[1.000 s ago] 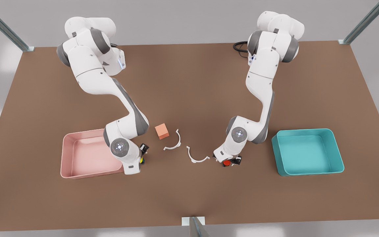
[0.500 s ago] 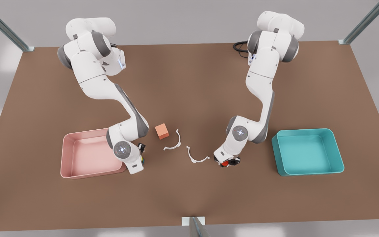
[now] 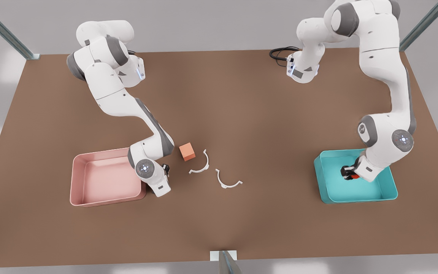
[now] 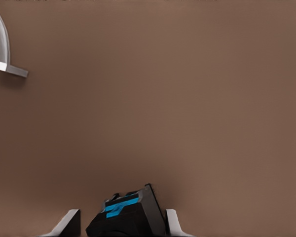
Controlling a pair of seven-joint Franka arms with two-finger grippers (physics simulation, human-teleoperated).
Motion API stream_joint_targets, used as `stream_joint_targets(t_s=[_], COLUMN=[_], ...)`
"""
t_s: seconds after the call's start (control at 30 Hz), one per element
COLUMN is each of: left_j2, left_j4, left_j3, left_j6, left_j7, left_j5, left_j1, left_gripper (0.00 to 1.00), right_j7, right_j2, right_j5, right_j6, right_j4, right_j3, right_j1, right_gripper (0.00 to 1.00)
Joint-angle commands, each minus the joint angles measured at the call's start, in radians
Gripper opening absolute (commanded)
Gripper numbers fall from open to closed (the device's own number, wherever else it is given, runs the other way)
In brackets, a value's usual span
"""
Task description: Place the red button in the blue storage box with the left arm, and place the yellow button in the pink storage box with the right arm
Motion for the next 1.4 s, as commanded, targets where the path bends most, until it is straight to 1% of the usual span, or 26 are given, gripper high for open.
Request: stream_joint_targets(t_s=[0.0, 0.07, 0.1, 0.13, 0.17, 0.2, 0.33, 0.4, 0.47, 0.6, 0.63, 0.7, 0.8, 0.83, 0.87, 0.9, 0.97, 1.07, 1.1, 1.13, 1.2, 1.23, 1.27, 1.3, 1.33, 1.37], left_j2=[0.016, 0.097, 0.138, 0.146, 0.146, 0.146, 0.134, 0.040, -0.047, -0.069, -0.119, -0.175, -0.184, -0.184, -0.185, -0.184, -0.184, -0.184, -0.187, -0.198, -0.201, -0.199, -0.199, -0.199, -0.199, -0.199], left_j4=[0.003, 0.028, 0.040, 0.040, 0.040, 0.040, 0.038, 0.043, 0.083, 0.374, 0.374, 0.370, 0.386, 0.386, 0.386, 0.386, 0.386, 0.390, 0.391, 0.397, 0.400, 0.400, 0.400, 0.400, 0.402, 0.402], left_j3=[0.000, 0.000, 0.000, 0.000, 0.000, 0.000, 0.000, 0.000, -0.005, -0.008, -0.020, -0.175, -0.177, -0.177, -0.177, -0.175, -0.175, -0.177, -0.178, -0.180, -0.178, -0.178, -0.178, -0.178, -0.178, -0.178], left_j6=[-0.077, -0.069, -0.068, -0.068, -0.069, -0.071, -0.124, -0.192, -0.247, -0.479, -0.502, -0.532, -0.572, -0.572, -0.572, -0.572, -0.572, -0.572, -0.572, -0.572, -0.571, -0.568, -0.566, -0.566, -0.566, -0.566], left_j7=[0.771, 0.771, 0.766, 0.771, 0.766, 0.763, 0.710, 0.590, 0.345, 0.053, 0.012, -0.051, -0.123, -0.125, -0.123, -0.123, -0.122, -0.172, -0.195, -0.195, -0.194, -0.194, -0.194, -0.194, -0.194, -0.194], left_j5=[-0.012, -0.012, -0.011, -0.009, -0.011, -0.011, -0.011, -0.011, -0.006, 0.000, 0.000, 0.127, 0.129, 0.129, 0.129, 0.129, 0.129, 0.129, 0.129, 0.130, 0.130, 0.130, 0.130, 0.130, 0.130, 0.130], left_j1=[0.049, 0.075, 0.075, 0.075, 0.075, 0.075, 0.073, 0.066, 0.030, -0.053, -0.048, 0.023, 0.004, 0.001, -0.005, -0.003, -0.003, -0.005, -0.005, -0.005, -0.005, -0.005, -0.005, -0.005, -0.005, -0.005], left_gripper=[0.45, 0.45, 0.48, 1.00, 1.00, 1.00, 1.00, 1.00, 1.00, 1.00, 1.00, 1.00, 1.00, 1.00, 1.00, 1.00, 1.00, 1.00, 1.00, 1.00, 1.00, 1.00, 1.00, 1.00, 1.00, 1.00], right_j7=[-0.085, -0.085, -0.087, -0.087, -0.087, -0.085, -0.070, -0.048, -0.022, -0.011, -0.019, -0.028, -0.120, -0.148, -0.171, -0.171, -0.169, -0.160, -0.115, 0.168, 0.582, 0.731, 0.798, 0.827, 0.913, 0.904], right_j2=[-0.001, -0.003, -0.001, -0.001, -0.003, -0.003, -0.055, -0.090, -0.156, -0.351, -0.386, -0.437, -0.440, -0.441, -0.441, -0.431, -0.382, -0.371, -0.397, -0.454, -0.566, -0.608, -0.616, -0.631, -0.701, -0.713], right_j5=[0.000, 0.000, 0.000, 0.000, 0.000, 0.000, 0.003, 0.006, 0.012, 0.035, 0.035, 0.032, 0.032, 0.034, 0.034, 0.037, 0.037, 0.084, 0.088, 0.086, 0.071, 0.043, 0.061, 0.066, 0.048, 0.043], right_j6=[0.028, 0.028, 0.027, 0.027, 0.025, 0.024, 0.020, 0.020, 0.022, 0.047, 0.050, 0.056, 0.066, 0.068, 0.071, 0.131, 0.145, 0.136, 0.035, -0.151, -0.347, -0.479, -0.581, -0.636, -0.757, -0.740], right_j4=[0.001, 0.002, 0.002, 0.004, 0.006, 0.007, 0.009, 0.001, -0.040, -0.270, -0.306, -0.364, -0.393, -0.409, -0.427, -0.453, -0.442, -0.420, -0.323, -0.208, -0.047, 0.056, 0.145, 0.167, 0.133, 0.110], right_j3=[0.000, -0.001, -0.001, -0.001, -0.001, -0.003, -0.005, -0.005, -0.005, -0.003, -0.003, -0.001, 0.005, 0.006, 0.006, 0.006, 0.002, -0.008, -0.006, -0.005, -0.008, -0.006, 0.002, 0.006, -0.003, -0.008], right_j1=[0.000, 0.000, 0.000, 0.000, 0.002, 0.002, 0.005, 0.006, -0.003, -0.081, -0.103, -0.161, -0.276, -0.307, -0.331, -0.350, -0.356, -0.353, -0.321, -0.281, -0.232, -0.233, -0.253, -0.272, -0.276, -0.278], right_gripper=[0.62, 0.57, 0.55, 0.53, 0.51, 0.46, 0.46, 0.46, 0.46, 0.46, 0.46, 0.46, 0.48, 0.50, 0.61, 1.00, 1.00, 1.00, 1.00, 1.00, 1.00, 1.00, 1.00, 1.00, 1.00, 1.00])
